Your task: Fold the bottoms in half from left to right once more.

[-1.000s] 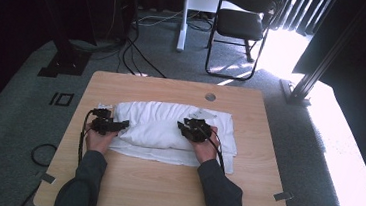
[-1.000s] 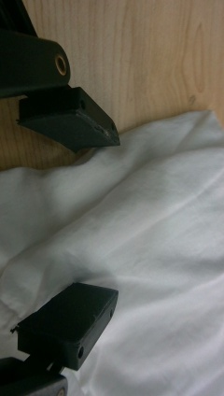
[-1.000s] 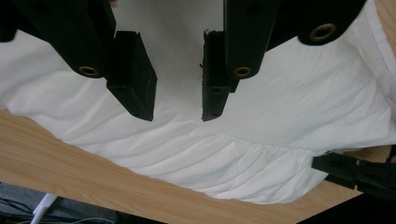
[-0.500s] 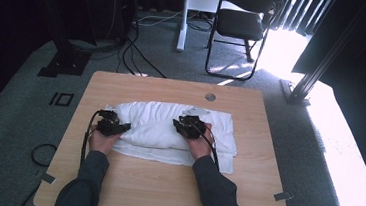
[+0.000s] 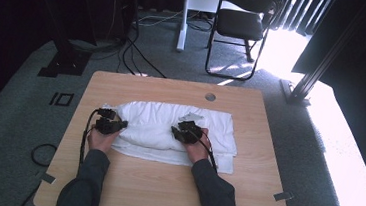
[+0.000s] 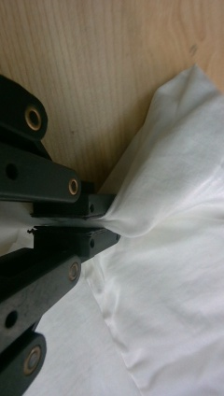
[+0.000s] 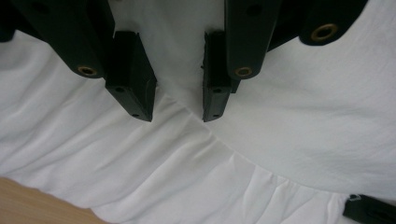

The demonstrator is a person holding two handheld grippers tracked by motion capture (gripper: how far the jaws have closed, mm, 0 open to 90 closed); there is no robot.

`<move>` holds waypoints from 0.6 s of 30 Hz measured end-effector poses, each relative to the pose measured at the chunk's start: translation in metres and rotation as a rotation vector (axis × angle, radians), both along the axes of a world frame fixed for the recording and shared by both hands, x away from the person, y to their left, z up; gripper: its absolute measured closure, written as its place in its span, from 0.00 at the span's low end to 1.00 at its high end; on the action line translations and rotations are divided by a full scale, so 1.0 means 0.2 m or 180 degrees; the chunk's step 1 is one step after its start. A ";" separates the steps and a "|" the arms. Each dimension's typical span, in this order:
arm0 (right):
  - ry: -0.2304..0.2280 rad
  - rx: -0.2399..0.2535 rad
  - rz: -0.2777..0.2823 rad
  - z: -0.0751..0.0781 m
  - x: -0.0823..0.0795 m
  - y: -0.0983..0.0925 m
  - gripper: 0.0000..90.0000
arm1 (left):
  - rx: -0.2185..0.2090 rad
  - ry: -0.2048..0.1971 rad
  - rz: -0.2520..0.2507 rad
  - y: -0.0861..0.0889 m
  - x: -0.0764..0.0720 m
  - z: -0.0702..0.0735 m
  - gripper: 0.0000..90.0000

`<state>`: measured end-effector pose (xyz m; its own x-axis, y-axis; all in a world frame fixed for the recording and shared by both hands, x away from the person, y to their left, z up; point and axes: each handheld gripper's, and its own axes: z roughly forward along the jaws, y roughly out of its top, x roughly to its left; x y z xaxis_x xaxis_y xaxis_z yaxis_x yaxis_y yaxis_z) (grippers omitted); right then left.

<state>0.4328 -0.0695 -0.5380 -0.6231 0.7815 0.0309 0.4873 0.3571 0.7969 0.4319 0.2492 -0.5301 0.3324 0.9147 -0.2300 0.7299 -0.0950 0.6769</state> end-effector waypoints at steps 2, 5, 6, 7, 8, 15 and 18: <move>0.0008 0.0015 -0.0013 -0.01 0.00 0.00 0.72 | -0.0077 -0.0047 0.0018 0.01 -0.01 0.03 0.97; 0.0007 -0.0034 -0.0022 -0.02 0.00 0.01 0.72 | -0.0189 -0.0147 0.0018 0.03 -0.03 0.08 0.97; 0.0011 -0.0029 -0.0027 -0.02 0.00 0.01 0.72 | -0.0195 -0.0187 -0.0004 0.03 -0.03 0.10 0.97; 0.0011 -0.0029 -0.0027 -0.02 0.00 0.01 0.72 | -0.0195 -0.0187 -0.0004 0.03 -0.03 0.10 0.97; 0.0021 -0.0024 -0.0034 -0.02 0.00 0.01 0.72 | -0.0212 -0.0277 -0.0054 0.02 -0.04 0.16 0.97; 0.0073 0.0032 -0.0058 -0.04 -0.01 0.04 0.72 | -0.0219 -0.0583 -0.0211 -0.06 -0.06 0.35 0.97; 0.0069 0.0037 -0.0041 -0.04 -0.01 0.07 0.72 | -0.0217 -0.0660 -0.0254 -0.09 -0.06 0.41 0.97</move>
<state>0.4298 -0.0548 -0.5464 -0.6121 0.7890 0.0533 0.5090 0.3415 0.7901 0.4202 0.2320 -0.4487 0.4496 0.8683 -0.2096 0.5666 -0.0958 0.8184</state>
